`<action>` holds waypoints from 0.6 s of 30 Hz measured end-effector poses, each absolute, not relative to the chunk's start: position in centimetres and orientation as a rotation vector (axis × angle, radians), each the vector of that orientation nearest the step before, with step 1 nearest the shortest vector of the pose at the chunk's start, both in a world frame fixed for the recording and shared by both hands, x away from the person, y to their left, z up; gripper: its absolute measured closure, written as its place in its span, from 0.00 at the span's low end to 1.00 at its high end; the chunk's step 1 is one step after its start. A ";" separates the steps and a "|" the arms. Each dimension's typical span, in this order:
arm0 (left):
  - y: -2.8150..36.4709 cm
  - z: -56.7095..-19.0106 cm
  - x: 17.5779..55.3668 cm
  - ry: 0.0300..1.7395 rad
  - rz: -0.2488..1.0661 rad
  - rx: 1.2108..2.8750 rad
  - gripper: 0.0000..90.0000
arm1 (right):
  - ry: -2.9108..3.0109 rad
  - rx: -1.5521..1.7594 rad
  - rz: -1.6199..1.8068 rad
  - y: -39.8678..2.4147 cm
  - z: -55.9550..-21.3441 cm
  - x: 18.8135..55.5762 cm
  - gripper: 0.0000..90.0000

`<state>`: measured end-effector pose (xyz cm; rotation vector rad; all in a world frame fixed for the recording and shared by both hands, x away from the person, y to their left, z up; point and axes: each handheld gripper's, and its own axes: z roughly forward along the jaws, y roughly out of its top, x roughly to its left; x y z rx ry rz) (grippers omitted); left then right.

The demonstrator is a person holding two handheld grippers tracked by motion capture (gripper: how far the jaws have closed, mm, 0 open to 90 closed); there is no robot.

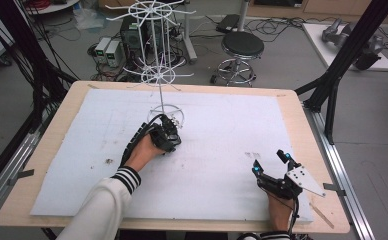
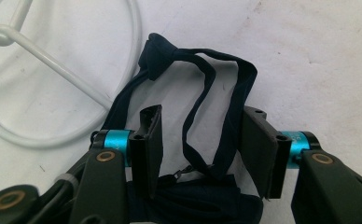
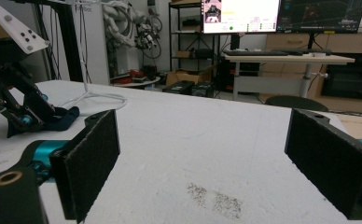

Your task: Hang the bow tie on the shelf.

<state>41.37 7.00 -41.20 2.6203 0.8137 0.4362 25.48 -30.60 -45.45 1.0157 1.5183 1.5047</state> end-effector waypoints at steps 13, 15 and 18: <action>6.9 -41.3 41.4 0.824 0.410 2.628 0.72 | 1.516 1.020 1.506 -30.6 -45.5 25.4 0.10; 6.8 -41.3 41.3 0.820 0.412 2.631 0.78 | 1.516 1.020 1.506 -30.6 -45.5 25.4 0.10; 6.7 -41.3 41.3 0.820 0.398 2.631 0.84 | 1.515 1.022 1.505 -30.6 -45.5 25.4 0.10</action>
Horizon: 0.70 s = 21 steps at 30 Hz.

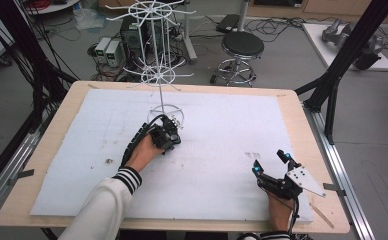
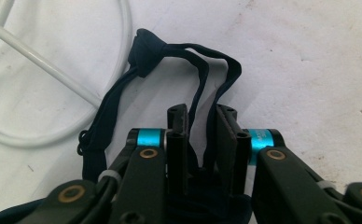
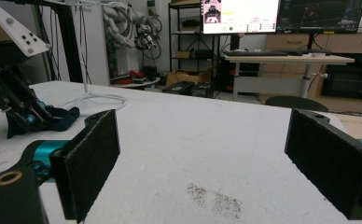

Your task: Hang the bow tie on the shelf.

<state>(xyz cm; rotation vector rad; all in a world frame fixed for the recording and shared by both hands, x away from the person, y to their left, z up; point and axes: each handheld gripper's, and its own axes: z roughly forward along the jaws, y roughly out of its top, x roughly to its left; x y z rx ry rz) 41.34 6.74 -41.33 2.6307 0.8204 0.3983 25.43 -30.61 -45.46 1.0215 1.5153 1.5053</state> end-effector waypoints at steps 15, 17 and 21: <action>7.2 -41.2 40.9 0.822 0.405 2.569 0.98 | 1.513 1.024 1.508 -30.6 -45.5 25.4 0.10; 7.3 -41.1 40.9 0.818 0.405 2.552 0.98 | 1.513 1.026 1.507 -30.6 -45.5 25.4 0.10; 7.5 -40.9 40.7 0.814 0.415 2.541 0.98 | 1.513 1.028 1.508 -30.6 -45.5 25.4 0.10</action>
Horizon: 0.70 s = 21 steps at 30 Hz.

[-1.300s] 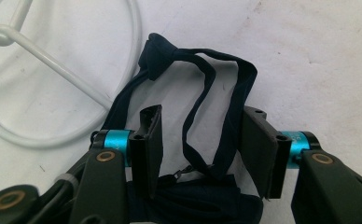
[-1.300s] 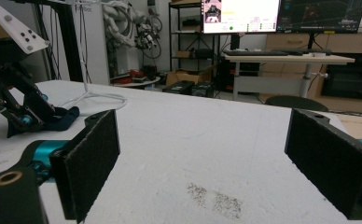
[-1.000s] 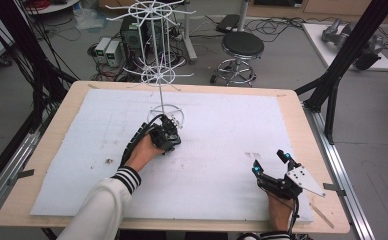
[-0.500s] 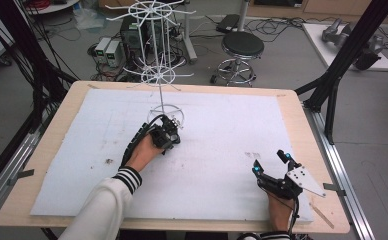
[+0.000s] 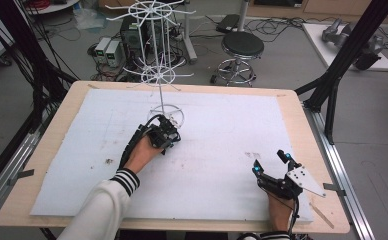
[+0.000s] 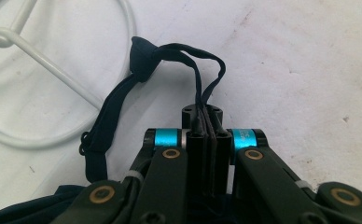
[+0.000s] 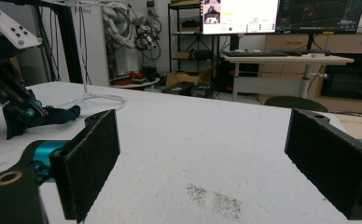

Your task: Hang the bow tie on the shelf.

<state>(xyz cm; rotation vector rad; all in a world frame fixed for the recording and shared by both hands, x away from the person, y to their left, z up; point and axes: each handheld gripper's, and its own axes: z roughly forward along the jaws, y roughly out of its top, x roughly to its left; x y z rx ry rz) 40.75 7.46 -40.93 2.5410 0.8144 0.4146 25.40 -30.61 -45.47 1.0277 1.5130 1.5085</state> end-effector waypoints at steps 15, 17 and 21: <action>7.9 -40.1 39.3 0.748 0.478 2.459 0.98 | 1.512 1.028 1.511 -30.6 -45.5 25.4 0.10; 8.0 -39.9 38.9 0.735 0.494 2.445 0.98 | 1.512 1.029 1.510 -30.6 -45.5 25.4 0.10; 8.2 -39.9 38.3 0.718 0.516 2.418 0.98 | 1.512 1.028 1.509 -30.6 -45.5 25.4 0.10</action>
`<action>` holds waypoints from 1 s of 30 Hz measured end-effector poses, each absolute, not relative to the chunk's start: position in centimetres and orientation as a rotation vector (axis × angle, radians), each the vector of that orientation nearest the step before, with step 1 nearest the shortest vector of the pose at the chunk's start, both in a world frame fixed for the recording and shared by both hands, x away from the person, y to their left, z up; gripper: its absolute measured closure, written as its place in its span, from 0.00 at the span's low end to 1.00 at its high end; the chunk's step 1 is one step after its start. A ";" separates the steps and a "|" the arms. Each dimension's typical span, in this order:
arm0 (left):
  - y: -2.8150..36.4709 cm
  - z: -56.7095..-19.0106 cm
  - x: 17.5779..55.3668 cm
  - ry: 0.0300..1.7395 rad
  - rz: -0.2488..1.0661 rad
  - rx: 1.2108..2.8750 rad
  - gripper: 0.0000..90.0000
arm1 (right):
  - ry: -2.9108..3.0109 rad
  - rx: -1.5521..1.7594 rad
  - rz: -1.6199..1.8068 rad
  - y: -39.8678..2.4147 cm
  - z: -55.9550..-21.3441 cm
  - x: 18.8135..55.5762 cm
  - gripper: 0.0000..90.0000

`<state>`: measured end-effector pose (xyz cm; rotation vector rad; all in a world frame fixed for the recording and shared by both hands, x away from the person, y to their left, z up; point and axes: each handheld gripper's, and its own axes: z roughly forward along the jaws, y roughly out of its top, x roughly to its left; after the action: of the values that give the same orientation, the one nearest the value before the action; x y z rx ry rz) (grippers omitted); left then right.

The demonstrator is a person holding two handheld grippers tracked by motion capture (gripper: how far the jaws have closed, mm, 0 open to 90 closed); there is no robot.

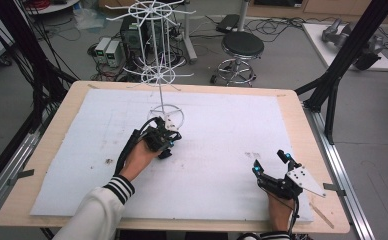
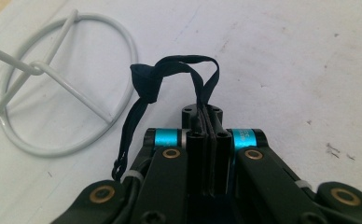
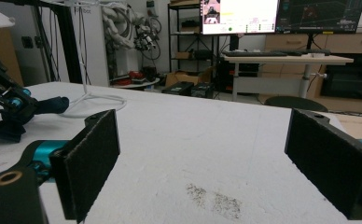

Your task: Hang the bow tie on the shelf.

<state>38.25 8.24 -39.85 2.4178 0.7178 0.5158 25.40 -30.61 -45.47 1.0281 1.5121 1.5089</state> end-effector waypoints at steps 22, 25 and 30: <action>12.0 -38.4 35.0 0.648 0.523 2.107 0.98 | 1.513 1.026 1.508 -30.6 -45.5 25.4 0.10; 12.5 -38.2 34.4 0.638 0.520 2.070 0.98 | 1.513 1.026 1.509 -30.6 -45.5 25.4 0.10; 13.5 -38.0 33.9 0.627 0.489 2.017 0.98 | 1.515 1.022 1.505 -30.6 -45.5 25.4 0.10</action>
<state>33.88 13.51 -37.95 2.0168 0.6271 0.4889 25.41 -30.61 -45.47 1.0216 1.5149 1.5046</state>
